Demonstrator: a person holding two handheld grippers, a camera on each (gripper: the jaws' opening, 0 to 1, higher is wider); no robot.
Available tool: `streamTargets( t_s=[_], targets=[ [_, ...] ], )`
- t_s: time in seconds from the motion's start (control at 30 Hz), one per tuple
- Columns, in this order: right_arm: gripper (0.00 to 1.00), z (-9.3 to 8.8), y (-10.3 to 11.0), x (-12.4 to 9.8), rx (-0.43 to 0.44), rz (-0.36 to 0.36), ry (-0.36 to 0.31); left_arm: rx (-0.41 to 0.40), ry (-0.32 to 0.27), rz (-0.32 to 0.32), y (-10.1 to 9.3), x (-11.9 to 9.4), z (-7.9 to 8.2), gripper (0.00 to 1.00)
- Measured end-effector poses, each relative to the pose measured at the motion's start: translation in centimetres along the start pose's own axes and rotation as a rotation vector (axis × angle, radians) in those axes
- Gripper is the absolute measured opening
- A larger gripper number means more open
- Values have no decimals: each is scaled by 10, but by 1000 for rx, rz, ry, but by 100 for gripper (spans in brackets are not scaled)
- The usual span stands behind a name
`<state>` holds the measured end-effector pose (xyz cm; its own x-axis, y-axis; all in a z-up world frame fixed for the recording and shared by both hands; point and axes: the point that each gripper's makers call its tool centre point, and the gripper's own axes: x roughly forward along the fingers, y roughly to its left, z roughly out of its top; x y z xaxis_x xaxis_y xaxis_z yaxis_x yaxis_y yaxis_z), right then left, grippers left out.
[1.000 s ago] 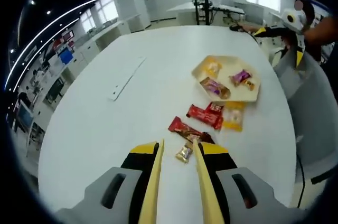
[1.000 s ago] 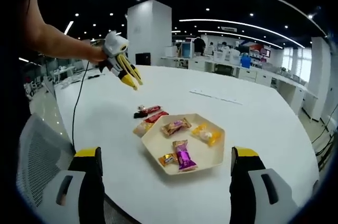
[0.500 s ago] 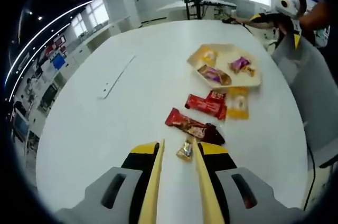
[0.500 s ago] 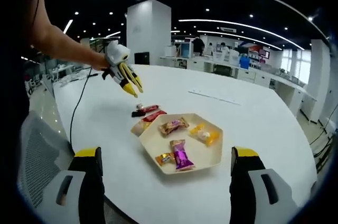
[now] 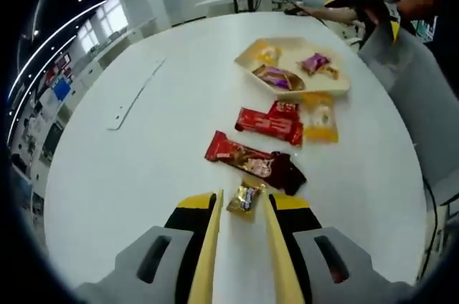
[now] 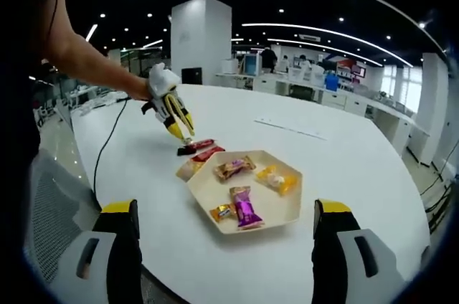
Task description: Place the target food into the container with the food tongs after gripping and lifting it, then release it inside without dropping or visibly crushing the food.
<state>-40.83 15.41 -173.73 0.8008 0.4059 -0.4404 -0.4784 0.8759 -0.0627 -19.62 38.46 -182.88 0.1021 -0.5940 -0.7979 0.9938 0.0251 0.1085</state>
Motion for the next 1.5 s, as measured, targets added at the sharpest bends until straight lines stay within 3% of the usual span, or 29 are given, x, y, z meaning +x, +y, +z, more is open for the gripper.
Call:
streamTargets(
  t_s=[0.13,0.23,0.37,0.53,0.6,0.93,1.03,1.5],
  targets=[
    [99,-1,1,0,-4,4,5,-96,-9,-11,-6,-3,1,26],
    [99,-1,2,1,-6,12,8,-108,-19,-21,-5,-5,0,25],
    [99,-2,4,1,-9,19,11,-31,2,18,2,-3,-3,26],
    [99,-3,3,1,-6,16,15,33,23,-9,-1,3,0,26],
    [99,-3,2,1,-8,14,14,6,29,-50,-8,4,-1,25],
    [99,-3,4,1,-12,18,17,-96,29,-54,-16,2,-6,23],
    [99,-4,4,2,-11,19,17,-123,40,-16,-10,1,-8,19],
    [99,-4,3,2,-15,13,20,-158,63,11,-10,1,-10,17]
  ],
)
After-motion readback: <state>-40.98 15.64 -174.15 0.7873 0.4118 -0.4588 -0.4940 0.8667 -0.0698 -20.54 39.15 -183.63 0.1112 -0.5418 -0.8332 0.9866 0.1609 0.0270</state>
